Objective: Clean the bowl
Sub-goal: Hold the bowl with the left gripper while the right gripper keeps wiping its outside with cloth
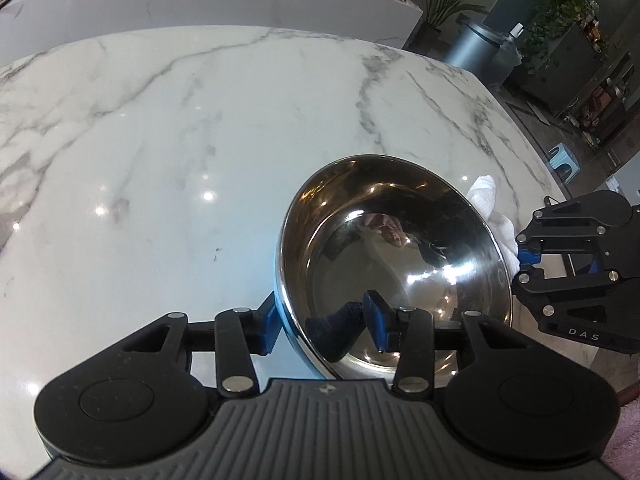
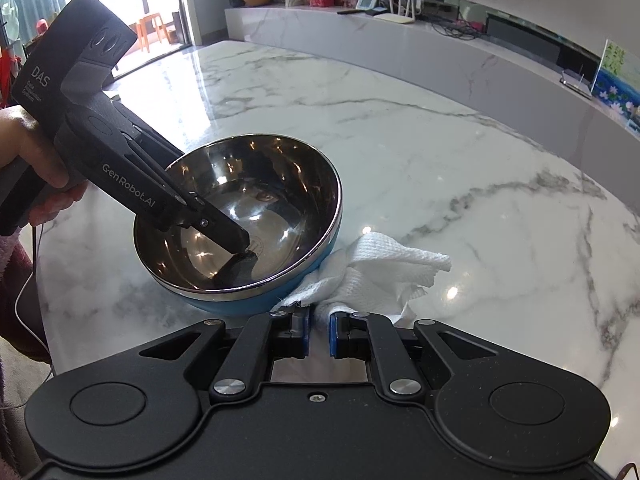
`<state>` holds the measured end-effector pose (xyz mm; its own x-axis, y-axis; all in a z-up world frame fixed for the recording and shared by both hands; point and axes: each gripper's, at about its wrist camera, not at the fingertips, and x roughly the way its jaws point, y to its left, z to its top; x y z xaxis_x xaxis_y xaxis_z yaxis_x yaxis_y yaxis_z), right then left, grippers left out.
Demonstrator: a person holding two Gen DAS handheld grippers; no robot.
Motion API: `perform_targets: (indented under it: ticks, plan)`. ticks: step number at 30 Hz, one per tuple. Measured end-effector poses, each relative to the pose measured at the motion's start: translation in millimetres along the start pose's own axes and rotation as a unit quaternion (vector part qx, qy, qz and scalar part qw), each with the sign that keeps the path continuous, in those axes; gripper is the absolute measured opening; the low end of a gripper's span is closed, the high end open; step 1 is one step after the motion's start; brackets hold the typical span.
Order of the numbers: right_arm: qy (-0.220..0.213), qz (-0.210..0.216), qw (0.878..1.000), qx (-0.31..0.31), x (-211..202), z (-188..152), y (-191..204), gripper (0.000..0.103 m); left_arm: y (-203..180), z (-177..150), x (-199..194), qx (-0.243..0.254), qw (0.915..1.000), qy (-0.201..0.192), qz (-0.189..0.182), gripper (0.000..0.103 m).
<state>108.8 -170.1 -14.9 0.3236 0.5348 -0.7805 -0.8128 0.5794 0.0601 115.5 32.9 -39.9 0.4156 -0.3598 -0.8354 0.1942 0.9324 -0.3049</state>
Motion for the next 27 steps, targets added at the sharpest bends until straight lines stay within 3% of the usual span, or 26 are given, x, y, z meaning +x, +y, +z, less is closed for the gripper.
perform_targets:
  ticks: [9, 18, 27]
  plan:
    - [-0.006, 0.003, 1.0, -0.01, -7, 0, 1, 0.009, 1, 5, 0, 0.032, 0.9994, 0.01, -0.007, 0.036]
    - [-0.077, -0.01, 0.997, 0.015, -33, 5, -13, 0.009, -2, 6, -2, 0.059, 0.9981, 0.015, -0.005, 0.036]
    - [-0.057, -0.004, 0.998, 0.01, -26, 5, -9, 0.009, -3, 8, -2, 0.068, 0.9976, 0.014, -0.001, 0.036]
